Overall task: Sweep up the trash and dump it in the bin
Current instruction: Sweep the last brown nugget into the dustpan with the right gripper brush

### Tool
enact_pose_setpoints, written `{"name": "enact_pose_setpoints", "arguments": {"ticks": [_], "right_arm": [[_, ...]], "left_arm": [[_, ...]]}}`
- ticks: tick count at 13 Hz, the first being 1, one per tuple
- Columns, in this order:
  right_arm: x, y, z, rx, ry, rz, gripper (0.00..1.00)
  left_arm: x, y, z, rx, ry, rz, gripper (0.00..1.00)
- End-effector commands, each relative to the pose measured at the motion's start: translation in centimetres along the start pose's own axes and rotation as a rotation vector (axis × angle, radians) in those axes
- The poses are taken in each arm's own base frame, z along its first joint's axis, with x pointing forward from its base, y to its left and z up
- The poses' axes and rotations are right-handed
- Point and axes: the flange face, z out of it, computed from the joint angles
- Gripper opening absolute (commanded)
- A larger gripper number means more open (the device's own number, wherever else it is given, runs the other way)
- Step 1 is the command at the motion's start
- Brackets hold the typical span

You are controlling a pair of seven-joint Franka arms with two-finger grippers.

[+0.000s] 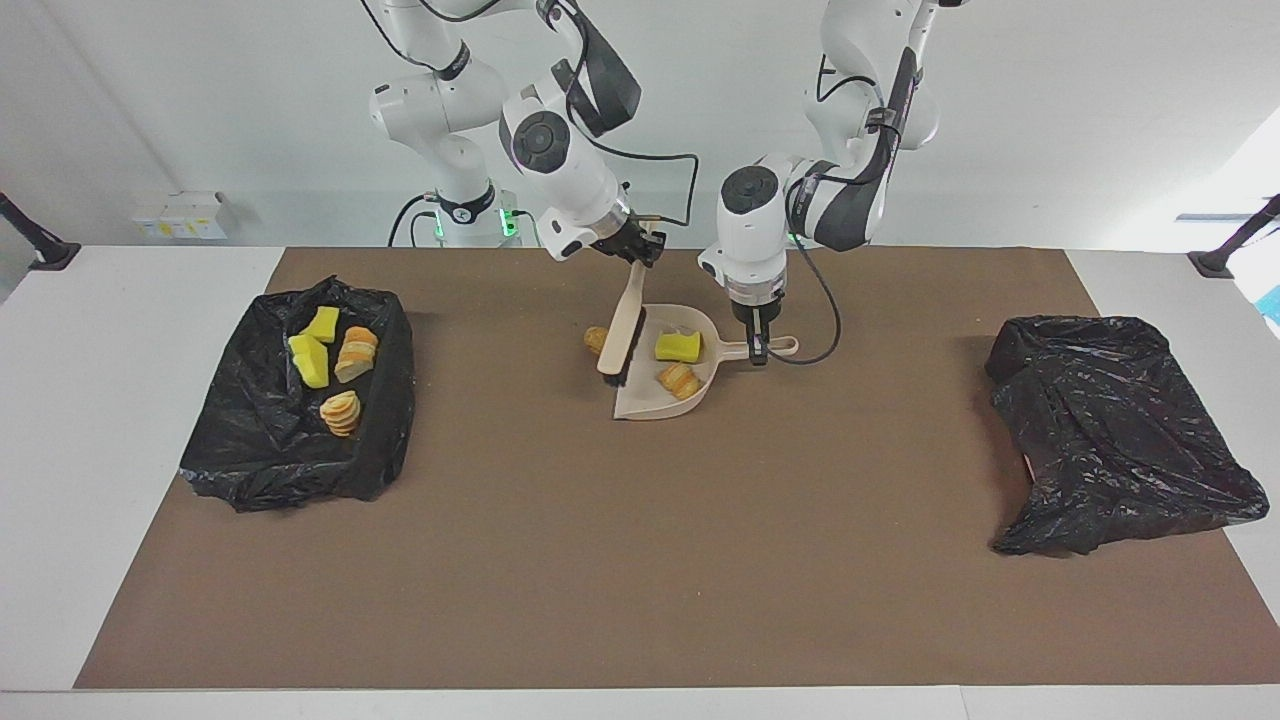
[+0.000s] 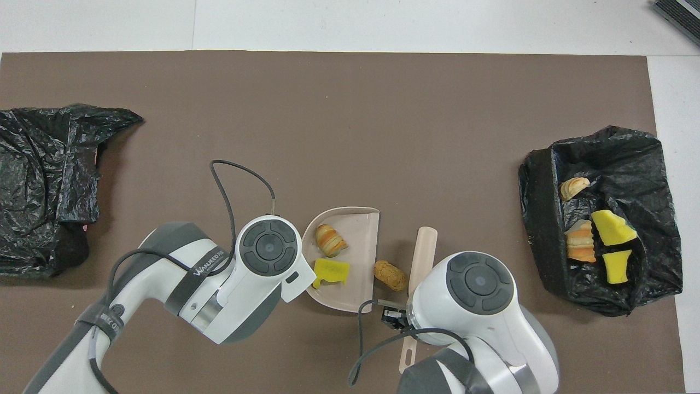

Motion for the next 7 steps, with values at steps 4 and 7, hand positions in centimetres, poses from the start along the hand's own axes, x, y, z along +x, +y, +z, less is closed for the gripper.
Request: {"name": "enact_pose_setpoints", "arguments": {"ticks": [4, 7], "right_arm": [[1.5, 1.3, 4.5, -0.131, -0.027, -0.052, 0.0], [3.2, 0.5, 6.2, -0.087, -0.01, -0.049, 0.0]], "left_arm": [[-0.4, 1.9, 0.1, 0.003, -0.016, 0.005, 0.0], [-0.4, 2.0, 0.1, 0.003, -0.016, -0.001, 0.0]]}}
